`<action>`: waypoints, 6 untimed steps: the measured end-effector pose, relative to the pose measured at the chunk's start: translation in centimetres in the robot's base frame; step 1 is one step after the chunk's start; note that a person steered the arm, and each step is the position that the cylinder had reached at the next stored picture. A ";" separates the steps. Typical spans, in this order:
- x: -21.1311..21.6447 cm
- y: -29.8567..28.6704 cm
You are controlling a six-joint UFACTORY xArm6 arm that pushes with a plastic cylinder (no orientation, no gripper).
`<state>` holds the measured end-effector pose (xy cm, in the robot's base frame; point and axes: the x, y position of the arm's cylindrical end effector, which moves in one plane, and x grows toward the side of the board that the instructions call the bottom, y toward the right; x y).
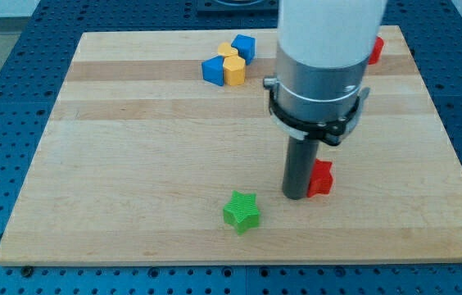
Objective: Nudge the green circle towards the bottom center
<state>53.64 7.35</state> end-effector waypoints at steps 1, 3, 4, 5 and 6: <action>-2.6 2.3; -9.5 5.9; -9.7 5.9; -9.1 6.1; -12.0 9.0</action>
<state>41.67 16.37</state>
